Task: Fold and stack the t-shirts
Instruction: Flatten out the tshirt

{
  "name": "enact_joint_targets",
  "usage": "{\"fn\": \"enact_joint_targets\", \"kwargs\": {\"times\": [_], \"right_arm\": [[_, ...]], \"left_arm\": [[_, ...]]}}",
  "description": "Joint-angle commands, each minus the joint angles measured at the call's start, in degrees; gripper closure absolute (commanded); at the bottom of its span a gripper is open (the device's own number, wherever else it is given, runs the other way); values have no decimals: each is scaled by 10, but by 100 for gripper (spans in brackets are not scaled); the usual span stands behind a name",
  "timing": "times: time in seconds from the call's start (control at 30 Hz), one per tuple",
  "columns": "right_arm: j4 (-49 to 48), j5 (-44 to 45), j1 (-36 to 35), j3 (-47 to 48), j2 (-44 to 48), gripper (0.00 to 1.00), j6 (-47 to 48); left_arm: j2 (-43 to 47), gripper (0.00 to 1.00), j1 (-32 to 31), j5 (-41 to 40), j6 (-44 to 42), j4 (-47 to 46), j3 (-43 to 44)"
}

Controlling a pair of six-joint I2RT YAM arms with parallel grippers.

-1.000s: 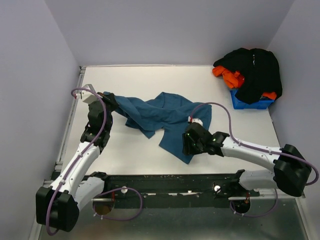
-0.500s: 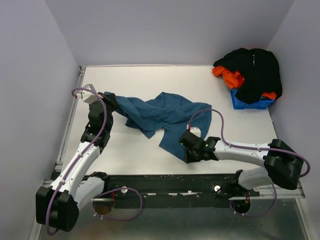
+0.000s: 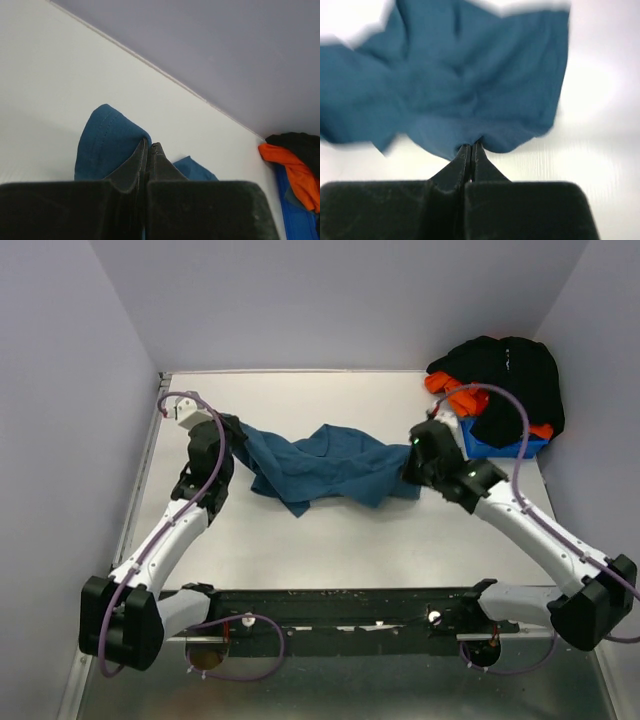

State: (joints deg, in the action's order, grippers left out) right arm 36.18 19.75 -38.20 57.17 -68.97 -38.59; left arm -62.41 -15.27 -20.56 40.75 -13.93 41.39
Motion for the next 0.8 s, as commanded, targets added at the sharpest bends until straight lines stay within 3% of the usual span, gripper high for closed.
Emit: {"fn": "enact_joint_targets", "kwargs": {"times": [0.0, 0.13, 0.27, 0.53, 0.77], "right_arm": [[19, -35, 94, 168, 4, 99, 109], [56, -42, 124, 352, -5, 99, 145], [100, -47, 124, 520, 3, 99, 182], [57, -126, 124, 551, 170, 99, 230], [98, -137, 124, 678, 156, 99, 242]], "left_arm": [[-40, 100, -2, -21, -21, 11, 111], [-57, 100, 0, -19, -37, 56, 207], [-17, 100, -1, -19, -53, 106, 259], [154, 100, -15, 19, -60, 209, 265], [166, 100, -15, 5, -96, 272, 378]]}}
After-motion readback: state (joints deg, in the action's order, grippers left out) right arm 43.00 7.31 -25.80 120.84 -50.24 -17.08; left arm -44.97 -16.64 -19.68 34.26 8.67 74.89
